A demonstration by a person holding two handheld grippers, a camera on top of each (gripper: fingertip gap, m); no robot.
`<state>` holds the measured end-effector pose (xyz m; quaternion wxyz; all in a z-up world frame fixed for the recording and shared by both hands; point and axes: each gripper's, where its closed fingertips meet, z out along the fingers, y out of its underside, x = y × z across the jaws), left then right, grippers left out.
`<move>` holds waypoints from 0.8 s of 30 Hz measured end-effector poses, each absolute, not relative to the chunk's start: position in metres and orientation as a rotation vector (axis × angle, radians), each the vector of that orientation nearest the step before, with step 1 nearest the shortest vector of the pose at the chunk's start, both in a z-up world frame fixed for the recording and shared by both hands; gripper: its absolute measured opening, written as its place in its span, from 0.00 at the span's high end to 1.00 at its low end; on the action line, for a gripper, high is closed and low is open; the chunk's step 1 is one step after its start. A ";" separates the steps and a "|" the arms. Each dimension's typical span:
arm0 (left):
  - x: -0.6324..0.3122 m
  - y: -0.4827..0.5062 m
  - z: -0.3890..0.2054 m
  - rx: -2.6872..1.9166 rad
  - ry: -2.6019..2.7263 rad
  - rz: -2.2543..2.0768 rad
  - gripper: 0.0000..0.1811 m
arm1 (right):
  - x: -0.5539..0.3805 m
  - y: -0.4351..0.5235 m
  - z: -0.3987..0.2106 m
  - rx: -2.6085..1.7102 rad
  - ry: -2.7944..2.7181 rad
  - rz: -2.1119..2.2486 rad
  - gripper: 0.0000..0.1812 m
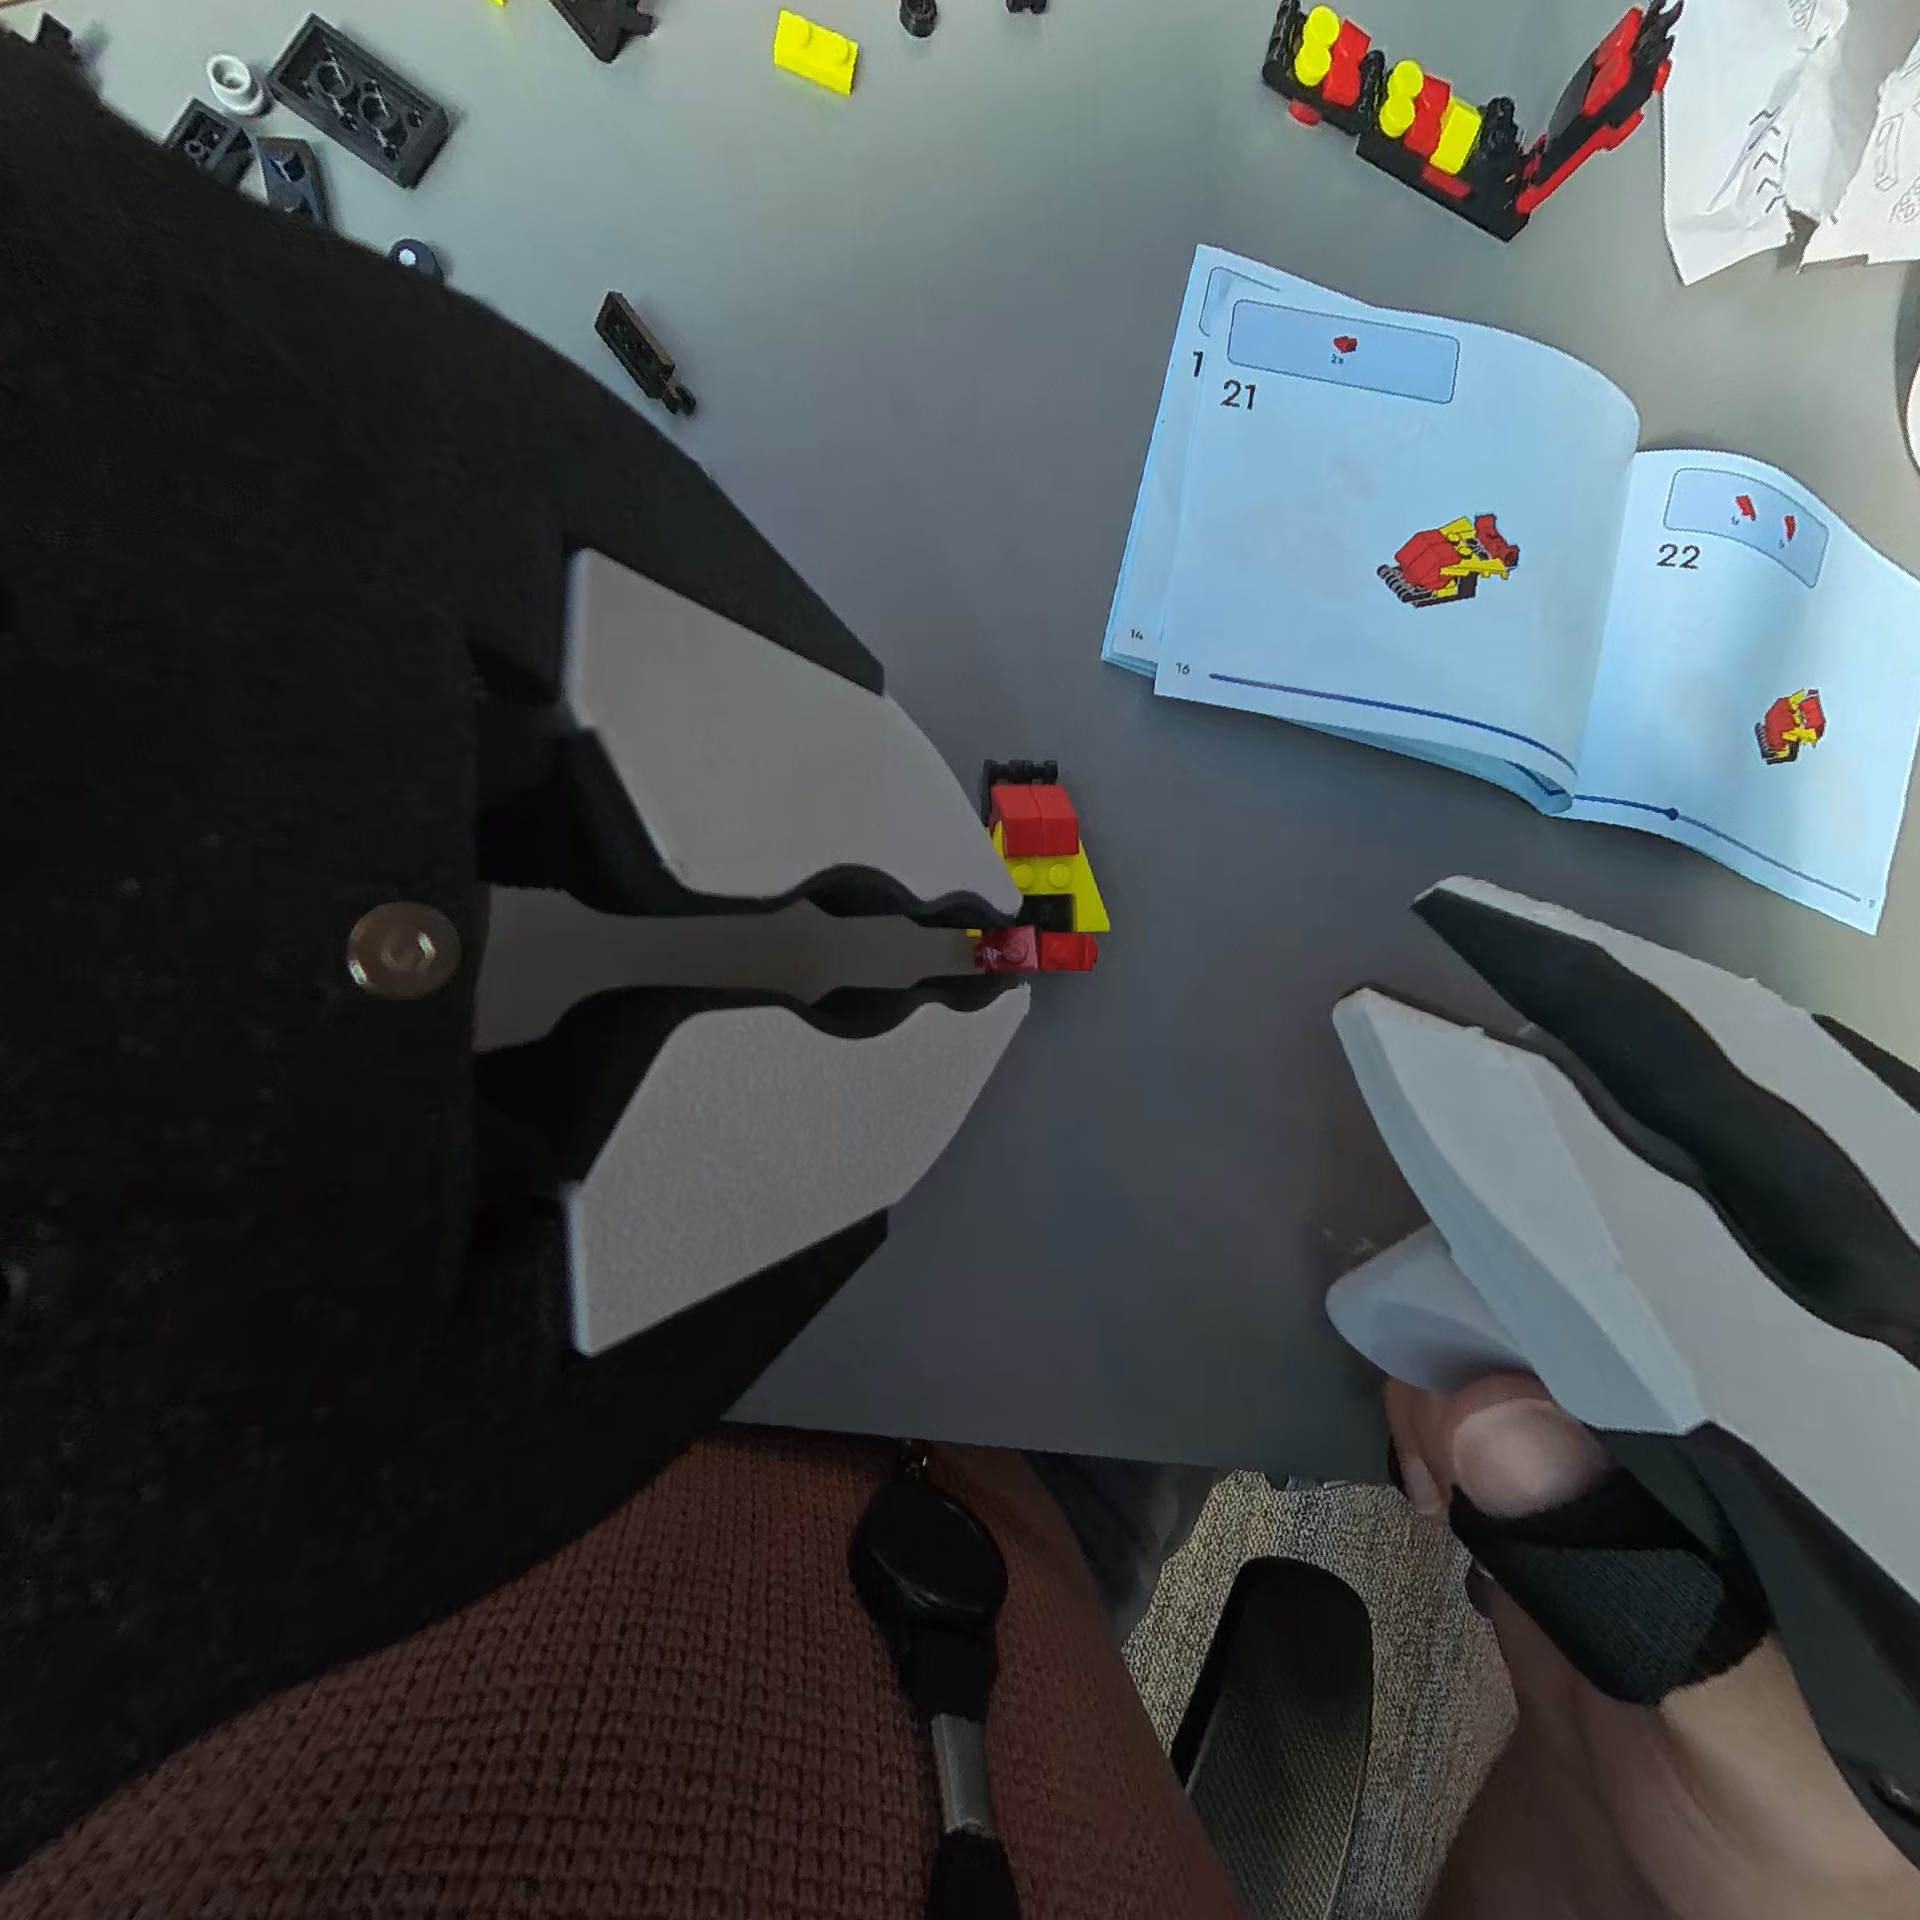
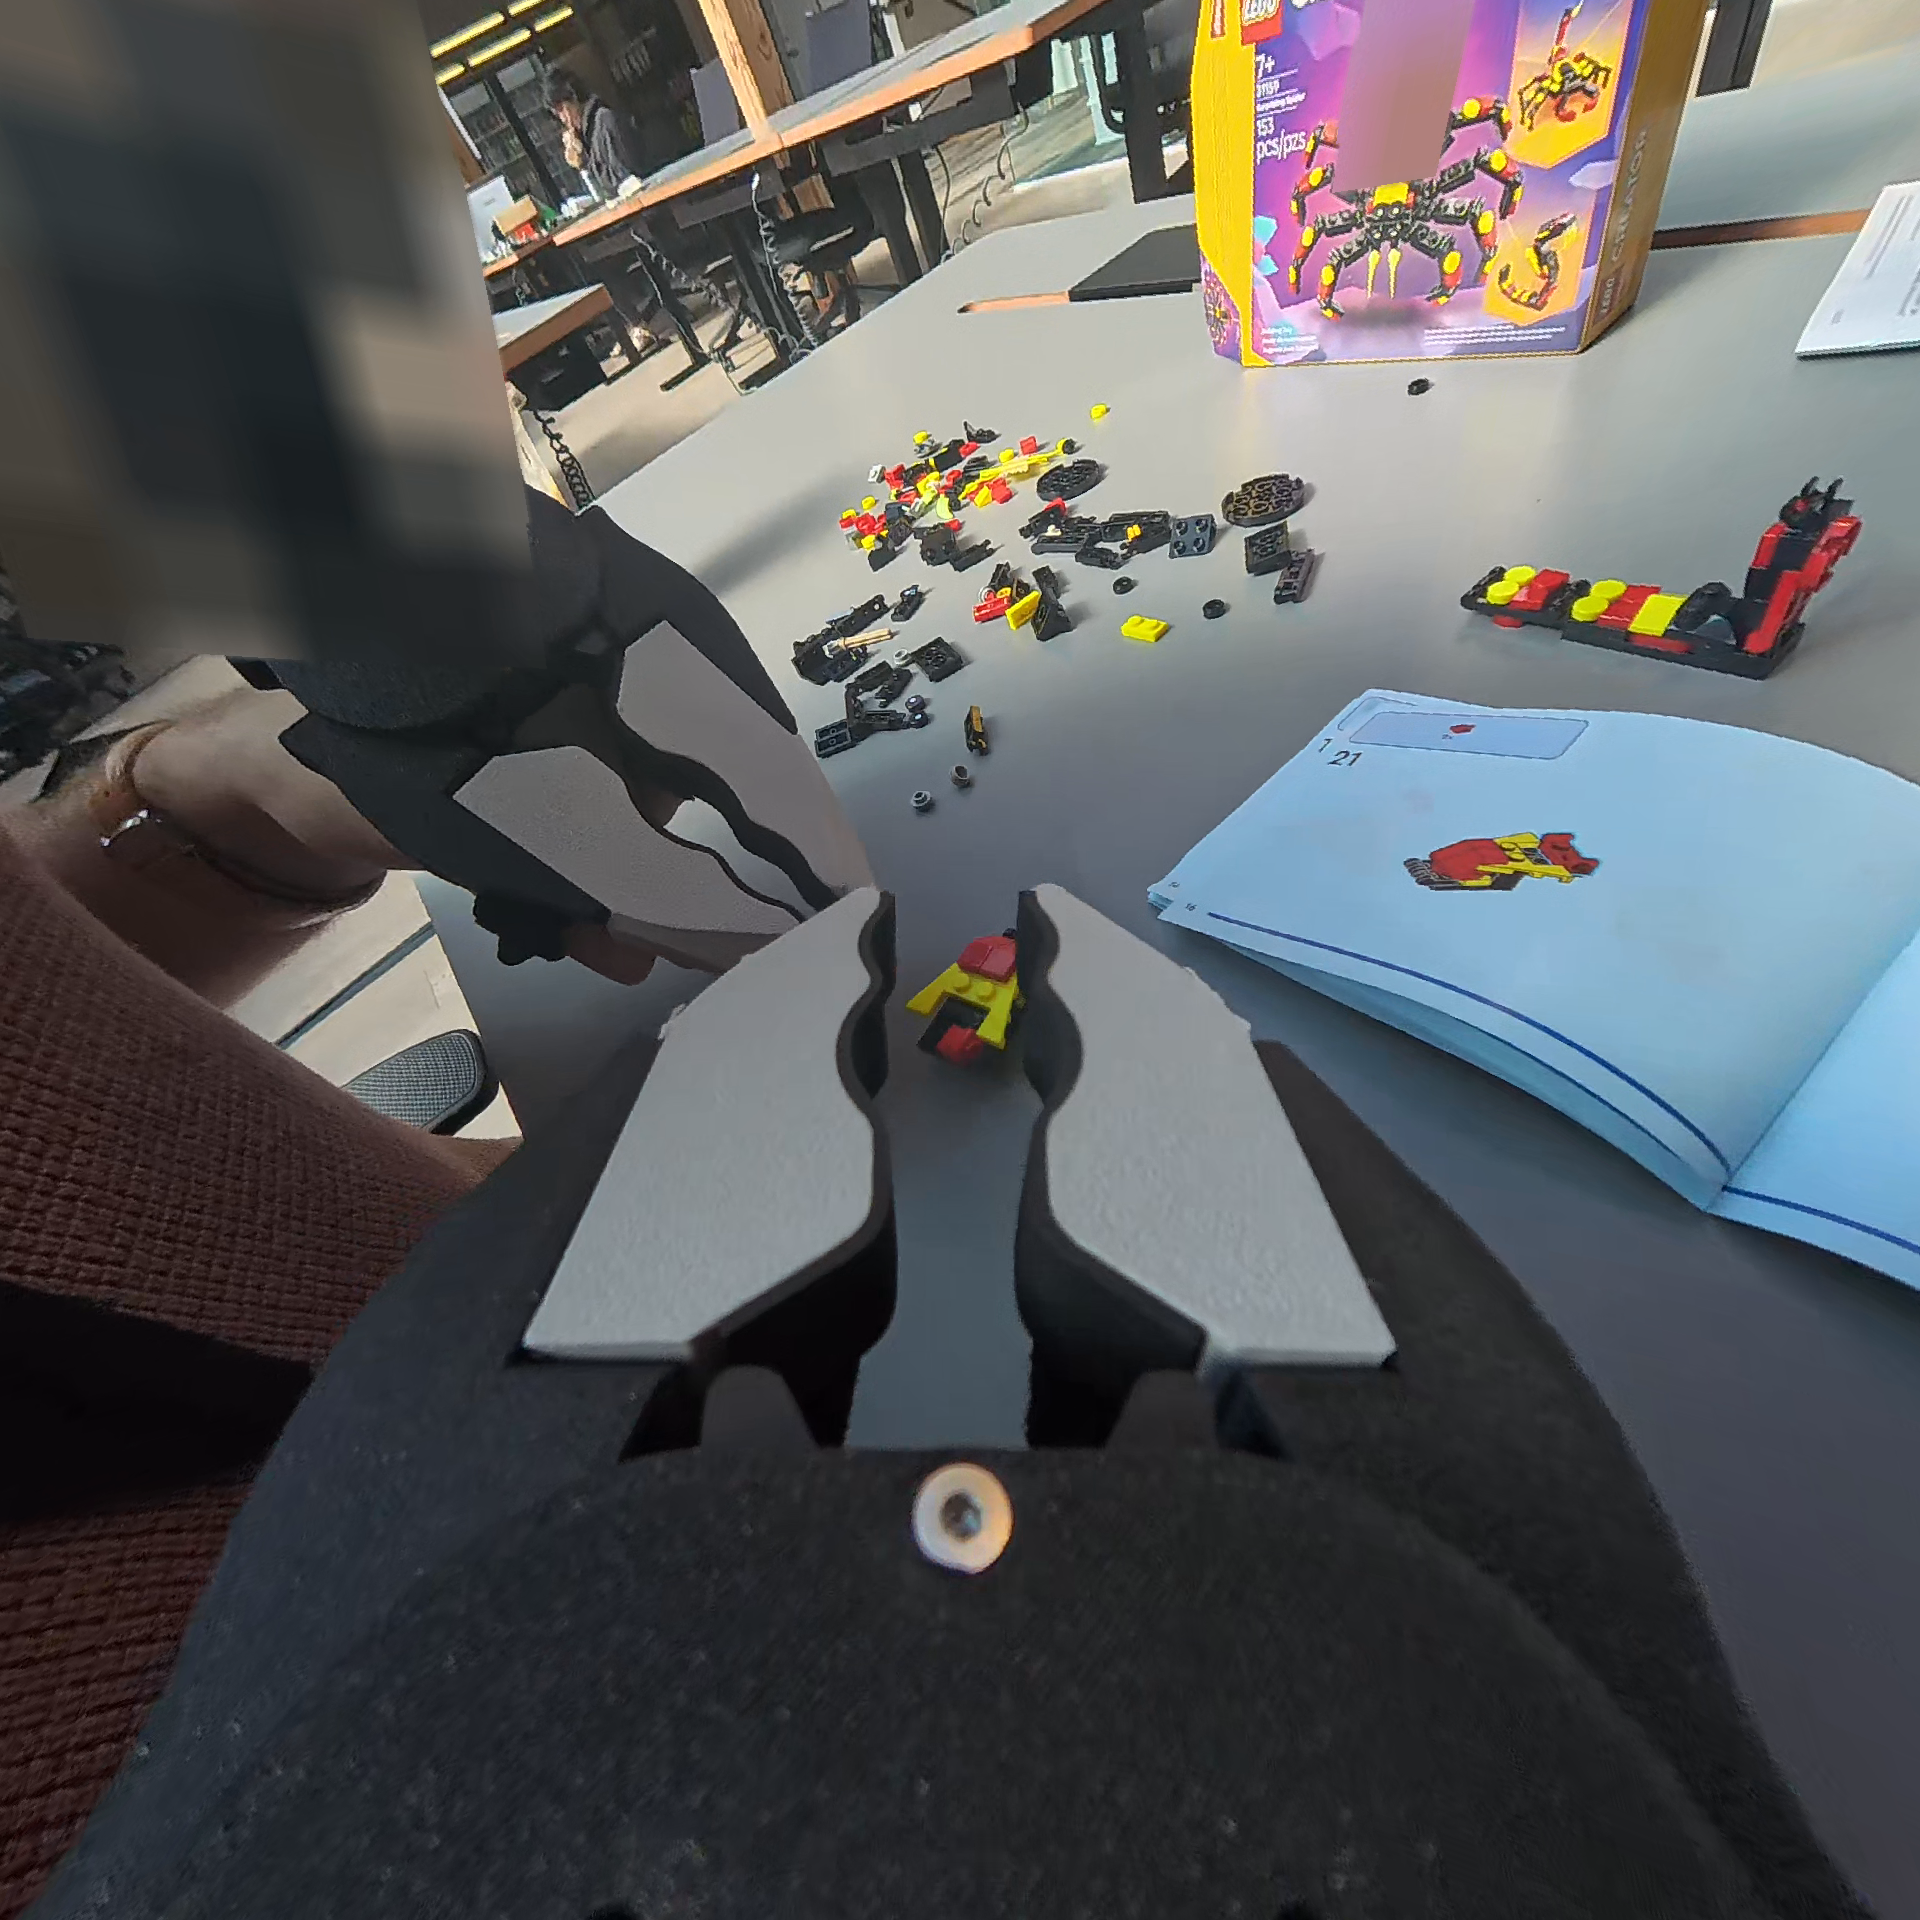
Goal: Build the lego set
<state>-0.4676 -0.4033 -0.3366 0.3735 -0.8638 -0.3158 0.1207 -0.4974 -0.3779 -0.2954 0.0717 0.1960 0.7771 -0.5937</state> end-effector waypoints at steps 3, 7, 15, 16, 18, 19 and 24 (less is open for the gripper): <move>-0.468 -0.404 -0.337 -2.213 -0.812 0.310 0.96 | -0.498 -0.378 -0.296 0.594 2.323 -1.772 0.88; -0.469 -0.404 -0.338 -2.214 -0.817 0.309 0.96 | -0.500 -0.377 -0.297 0.599 2.326 -1.765 0.88; -0.470 -0.405 -0.341 -2.189 -0.840 0.300 0.96 | -0.510 -0.372 -0.304 0.535 2.591 -1.808 0.88; -0.470 -0.405 -0.342 -2.185 -0.845 0.295 0.96 | -0.512 -0.370 -0.304 0.448 2.707 -1.838 0.89; -0.469 -0.404 -0.344 -2.174 -0.853 0.281 0.96 | -0.520 -0.363 -0.302 0.156 3.024 -1.912 0.91; -0.468 -0.404 -0.344 -2.169 -0.855 0.273 0.96 | -0.523 -0.361 -0.301 -0.045 3.174 -1.937 0.92; -0.465 -0.402 -0.345 -2.165 -0.867 0.263 0.96 | -0.508 -0.368 -0.322 -0.813 3.329 -1.762 0.96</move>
